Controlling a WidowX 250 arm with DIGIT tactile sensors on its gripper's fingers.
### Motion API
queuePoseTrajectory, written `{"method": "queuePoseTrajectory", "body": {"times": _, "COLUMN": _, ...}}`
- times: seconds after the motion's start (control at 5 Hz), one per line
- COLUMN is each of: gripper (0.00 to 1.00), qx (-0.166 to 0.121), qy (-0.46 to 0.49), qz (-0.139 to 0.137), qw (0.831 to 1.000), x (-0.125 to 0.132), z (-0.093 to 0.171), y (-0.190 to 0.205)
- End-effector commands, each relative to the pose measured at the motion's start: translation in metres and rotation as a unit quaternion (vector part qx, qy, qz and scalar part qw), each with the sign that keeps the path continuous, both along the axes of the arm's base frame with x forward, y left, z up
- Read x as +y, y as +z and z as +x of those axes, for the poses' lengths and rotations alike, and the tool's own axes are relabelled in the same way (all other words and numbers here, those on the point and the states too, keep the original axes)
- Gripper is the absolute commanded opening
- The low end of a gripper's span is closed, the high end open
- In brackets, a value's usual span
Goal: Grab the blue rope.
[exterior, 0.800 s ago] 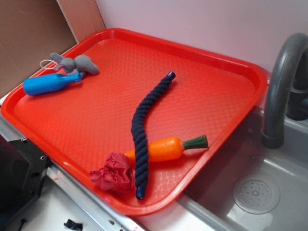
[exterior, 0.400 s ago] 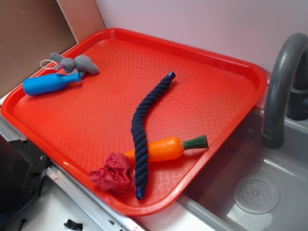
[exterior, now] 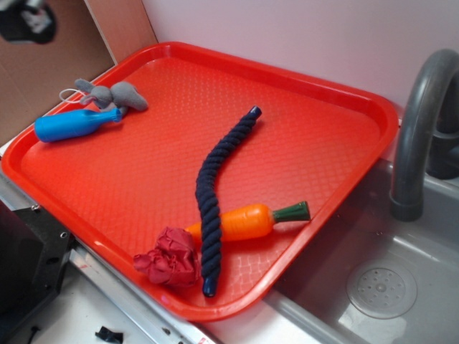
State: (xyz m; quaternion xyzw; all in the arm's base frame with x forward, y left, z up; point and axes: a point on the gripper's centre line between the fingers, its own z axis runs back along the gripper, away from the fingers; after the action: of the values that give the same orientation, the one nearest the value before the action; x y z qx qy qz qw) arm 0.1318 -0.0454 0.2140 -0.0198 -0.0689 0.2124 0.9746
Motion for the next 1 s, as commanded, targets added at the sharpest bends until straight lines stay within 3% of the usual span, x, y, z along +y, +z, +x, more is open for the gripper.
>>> {"method": "queuePoseTrajectory", "body": {"times": 0.0, "gripper": 1.00, "qx": 0.055, "qy": 0.078, "qz": -0.071, "qw": 0.993, "x": -0.029, "z": 0.035, "y": -0.045}}
{"method": "queuePoseTrajectory", "body": {"times": 0.4, "gripper": 1.00, "qx": 0.065, "qy": 0.111, "qz": -0.037, "qw": 0.991, "x": -0.050, "z": 0.065, "y": -0.110}}
{"method": "queuePoseTrajectory", "body": {"times": 0.8, "gripper": 1.00, "qx": 0.128, "qy": 0.100, "qz": -0.033, "qw": 0.986, "x": -0.063, "z": 0.071, "y": -0.177}}
